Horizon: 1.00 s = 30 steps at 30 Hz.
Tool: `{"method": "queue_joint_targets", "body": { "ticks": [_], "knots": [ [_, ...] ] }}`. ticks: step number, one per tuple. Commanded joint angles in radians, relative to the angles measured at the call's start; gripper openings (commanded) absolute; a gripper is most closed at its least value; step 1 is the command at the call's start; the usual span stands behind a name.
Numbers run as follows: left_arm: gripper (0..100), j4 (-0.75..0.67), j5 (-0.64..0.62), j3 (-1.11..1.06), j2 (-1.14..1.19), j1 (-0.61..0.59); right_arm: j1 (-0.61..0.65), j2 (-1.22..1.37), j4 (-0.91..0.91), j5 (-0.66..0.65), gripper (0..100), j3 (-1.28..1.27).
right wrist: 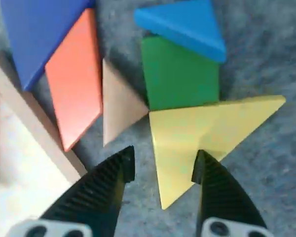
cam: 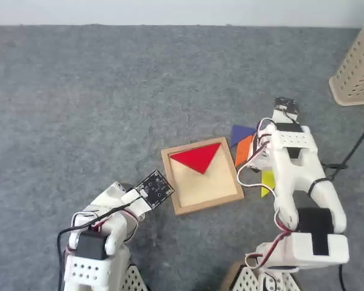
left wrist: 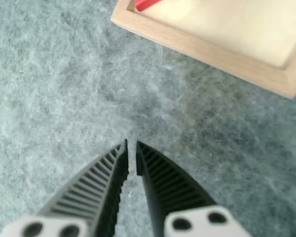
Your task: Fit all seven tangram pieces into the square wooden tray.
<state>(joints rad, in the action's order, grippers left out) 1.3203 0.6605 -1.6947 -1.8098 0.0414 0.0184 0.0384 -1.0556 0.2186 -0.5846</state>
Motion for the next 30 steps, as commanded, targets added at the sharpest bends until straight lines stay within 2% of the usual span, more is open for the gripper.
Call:
{"method": "queue_joint_targets", "body": {
  "ticks": [1,22,26,30],
  "knots": [
    [3,0.005,0.011,0.010,-0.017,0.000,-0.031,0.068,0.022,0.003,21.7,0.002],
    [3,0.005,0.011,0.010,-0.017,0.000,-0.099,0.085,-0.048,-0.071,22.5,-0.015],
    [3,0.005,0.011,0.010,-0.017,0.002,-0.159,0.084,-0.056,-0.104,27.4,-0.012],
    [3,0.005,0.011,0.010,-0.017,0.003,-0.203,0.088,-0.056,-0.101,27.6,-0.012]
  ]
}}
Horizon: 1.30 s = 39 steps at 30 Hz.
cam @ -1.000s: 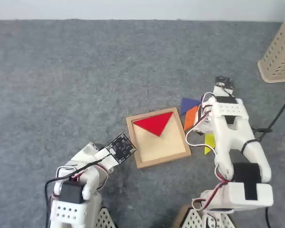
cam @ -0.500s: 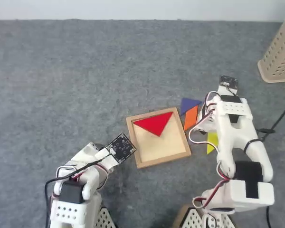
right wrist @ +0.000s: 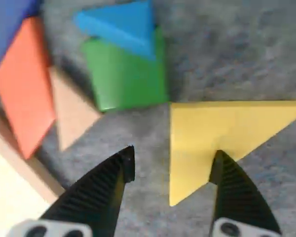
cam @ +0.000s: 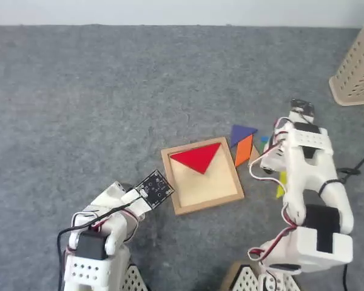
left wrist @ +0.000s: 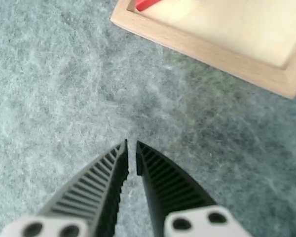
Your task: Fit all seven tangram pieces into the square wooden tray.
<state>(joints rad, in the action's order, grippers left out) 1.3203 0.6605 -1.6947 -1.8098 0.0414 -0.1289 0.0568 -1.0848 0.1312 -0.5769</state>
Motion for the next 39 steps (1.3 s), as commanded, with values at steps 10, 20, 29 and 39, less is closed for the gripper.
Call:
{"method": "queue_joint_targets", "body": {
  "ticks": [10,20,29,39],
  "knots": [
    [3,0.005,0.011,0.010,-0.017,0.003,-0.196,0.071,-0.012,-0.017,27.5,0.009],
    [3,0.005,0.011,0.010,-0.017,0.003,-0.335,-0.119,-0.116,-0.008,27.5,0.084],
    [3,0.005,0.011,0.010,-0.017,0.005,-0.340,-0.048,0.022,-0.006,27.6,0.054],
    [3,0.005,0.011,0.010,-0.017,0.005,-0.340,0.148,0.018,-0.017,27.5,0.130]
  ]
}}
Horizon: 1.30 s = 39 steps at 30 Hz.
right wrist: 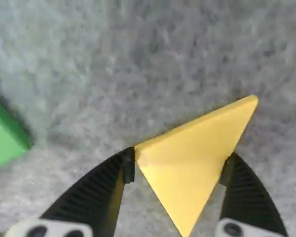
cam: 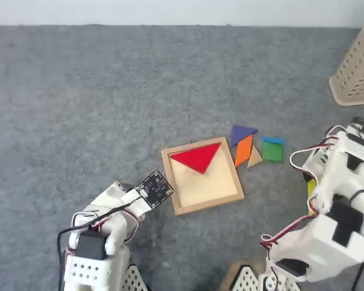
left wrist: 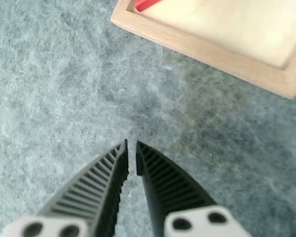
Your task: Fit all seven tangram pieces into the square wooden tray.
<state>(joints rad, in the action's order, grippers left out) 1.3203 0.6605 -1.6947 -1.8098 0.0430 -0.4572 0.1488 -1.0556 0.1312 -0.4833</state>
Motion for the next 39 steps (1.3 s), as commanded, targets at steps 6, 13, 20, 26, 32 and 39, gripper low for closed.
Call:
{"method": "queue_joint_targets", "body": {
  "ticks": [6,13,20,26,32,39],
  "knots": [
    [3,0.005,0.011,0.010,-0.017,0.003,0.001,0.068,-0.021,-0.040,27.5,0.046],
    [3,0.005,0.011,0.010,-0.017,0.003,0.039,0.071,-0.030,-0.078,19.8,0.046],
    [3,0.005,0.011,0.010,-0.017,0.000,0.047,0.065,-0.030,-0.126,13.2,0.051],
    [3,0.005,0.011,0.010,-0.017,0.000,0.101,-0.067,-0.035,-0.218,6.7,0.026],
    [3,0.005,0.011,0.010,-0.017,-0.002,0.252,-0.314,-0.033,-0.232,6.4,-0.078],
    [3,0.005,0.011,0.010,-0.017,-0.002,0.510,-0.515,-0.104,-0.276,6.3,-0.104]
  ]
}}
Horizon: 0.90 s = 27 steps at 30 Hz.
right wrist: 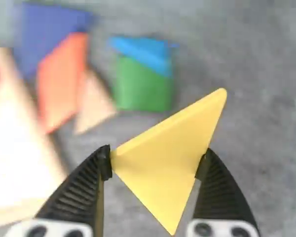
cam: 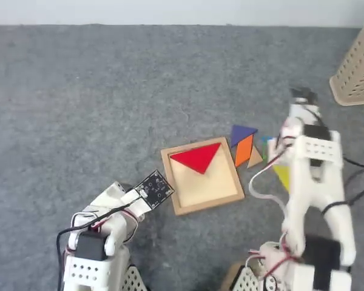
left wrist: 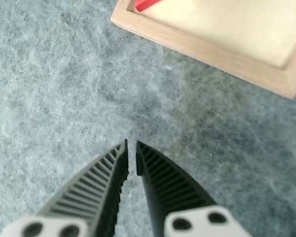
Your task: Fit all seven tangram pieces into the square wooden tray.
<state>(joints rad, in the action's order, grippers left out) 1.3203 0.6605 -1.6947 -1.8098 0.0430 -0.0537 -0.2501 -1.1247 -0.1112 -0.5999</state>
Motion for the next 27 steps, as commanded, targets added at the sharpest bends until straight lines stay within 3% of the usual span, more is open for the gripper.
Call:
{"method": "queue_joint_targets", "body": {
  "ticks": [1,9,16,27],
  "knots": [
    [3,0.005,0.011,0.010,-0.017,-0.002,0.150,-0.128,-0.036,-0.040,6.3,0.015],
    [3,0.005,0.011,0.010,-0.017,-0.002,0.424,-0.051,-0.108,-0.058,6.2,0.176],
    [3,0.005,0.011,0.010,-0.017,-0.002,0.636,0.142,-0.127,-0.196,6.2,0.273],
    [3,0.005,0.011,0.010,-0.017,-0.002,0.769,0.318,-0.125,-0.328,6.3,0.342]
  ]
}}
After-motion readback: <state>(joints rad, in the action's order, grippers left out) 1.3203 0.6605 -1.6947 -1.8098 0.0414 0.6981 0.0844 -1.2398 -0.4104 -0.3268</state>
